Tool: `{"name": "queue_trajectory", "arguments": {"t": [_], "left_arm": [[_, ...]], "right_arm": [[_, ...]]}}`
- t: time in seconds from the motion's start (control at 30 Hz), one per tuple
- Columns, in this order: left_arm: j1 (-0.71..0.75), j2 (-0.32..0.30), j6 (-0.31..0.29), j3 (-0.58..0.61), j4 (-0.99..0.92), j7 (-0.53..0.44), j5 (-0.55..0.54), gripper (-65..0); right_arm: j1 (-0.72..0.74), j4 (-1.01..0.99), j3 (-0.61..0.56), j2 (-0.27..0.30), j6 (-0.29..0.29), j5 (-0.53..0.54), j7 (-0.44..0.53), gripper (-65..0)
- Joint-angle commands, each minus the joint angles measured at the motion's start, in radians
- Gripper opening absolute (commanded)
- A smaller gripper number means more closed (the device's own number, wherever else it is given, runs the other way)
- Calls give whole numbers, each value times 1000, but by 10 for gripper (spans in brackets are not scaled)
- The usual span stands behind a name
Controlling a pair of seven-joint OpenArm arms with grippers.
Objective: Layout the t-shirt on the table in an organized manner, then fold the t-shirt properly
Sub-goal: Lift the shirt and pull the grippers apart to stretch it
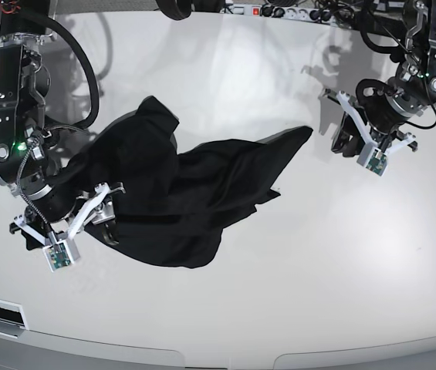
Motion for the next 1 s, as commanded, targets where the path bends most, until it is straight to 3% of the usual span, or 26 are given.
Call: {"name": "queue_trajectory", "arguments": {"t": [0.0,0.07,0.13,0.17,0.37,0.67,0.73,0.77,0.83,0.9,0.97], "left_arm": [[-4,-8,-35,-5,15,-18,-37,-499],[-5,-8,-92,-5,15,-19,-65,-395],[-13,-8,-106,-5,14,-29,-80,-259],[-24,-8,-102,-5,11,-34,-93,-221],[-170,13,-95,69,-116,-42,-97,-211],[-455,88,-172,329,-494,-64,-52,-212],[-492,110,-119,364,-565,-64,-25,-270],[-507,121,-77,372,-592,-63,-13,-363],[-524,135,-28,372,-623,-60,15,-628],[-539,134,-32,372,-614,-29,20,-650],[-552,128,-48,371,-583,19,18,-650]], "right_arm": [[16,42,4,6,33,32,19,-185],[16,83,4,6,102,94,-13,-185],[16,122,4,6,142,143,-48,-185],[16,137,4,6,154,165,-69,-185],[-13,151,4,6,188,221,-102,-185],[-104,151,4,6,187,220,-98,-185],[-121,151,4,6,188,217,-99,-185],[-130,151,4,6,189,217,-102,-185],[-146,151,4,6,225,240,-106,-185],[-163,151,4,6,315,339,-132,-185],[-186,151,2,6,327,462,-166,-185]]}}
